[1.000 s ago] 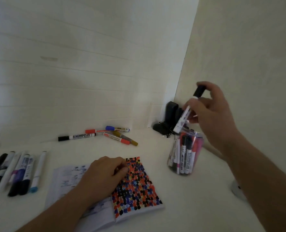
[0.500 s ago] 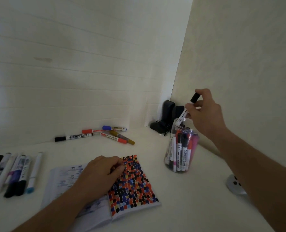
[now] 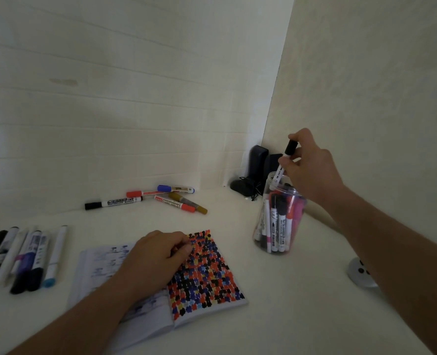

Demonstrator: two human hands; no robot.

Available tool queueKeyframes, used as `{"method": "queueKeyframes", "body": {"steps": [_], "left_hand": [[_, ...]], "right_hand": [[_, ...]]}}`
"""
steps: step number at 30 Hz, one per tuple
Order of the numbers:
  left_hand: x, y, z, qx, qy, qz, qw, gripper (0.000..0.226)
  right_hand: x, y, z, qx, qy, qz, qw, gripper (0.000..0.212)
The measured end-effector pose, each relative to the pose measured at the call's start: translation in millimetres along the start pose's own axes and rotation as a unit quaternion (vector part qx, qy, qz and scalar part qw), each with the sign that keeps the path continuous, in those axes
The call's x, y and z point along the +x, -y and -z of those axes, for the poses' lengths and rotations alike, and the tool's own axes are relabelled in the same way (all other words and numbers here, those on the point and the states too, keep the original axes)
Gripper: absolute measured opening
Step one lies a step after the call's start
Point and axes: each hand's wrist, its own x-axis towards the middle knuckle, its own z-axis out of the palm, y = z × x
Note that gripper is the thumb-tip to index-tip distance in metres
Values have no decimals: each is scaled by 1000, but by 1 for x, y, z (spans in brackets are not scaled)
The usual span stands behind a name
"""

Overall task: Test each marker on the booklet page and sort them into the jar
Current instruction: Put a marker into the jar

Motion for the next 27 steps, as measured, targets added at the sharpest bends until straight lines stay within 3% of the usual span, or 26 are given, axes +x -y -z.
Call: {"method": "queueKeyframes", "body": {"steps": [11,16,20,24,27], "left_hand": [[0,-1,1,-3,5,2,1000,23],[0,-1,2,-8,6,6,1000,25],[0,0,1,-5,7,5,1000,26],[0,1,1,-7,7,2,1000,26],[1,2,0,-9,10,3,1000,26]], "right_hand": [[-3,6,-11,-96,43,83,991,31],[-9,-1,-12,-27,-5,5,1000,18],[-16,-7,-17,-48,8,37,998,19],[-5,1,-14,61,-43,-25,997,26],[0,7,-14,139,-29,-77,987,29]]}}
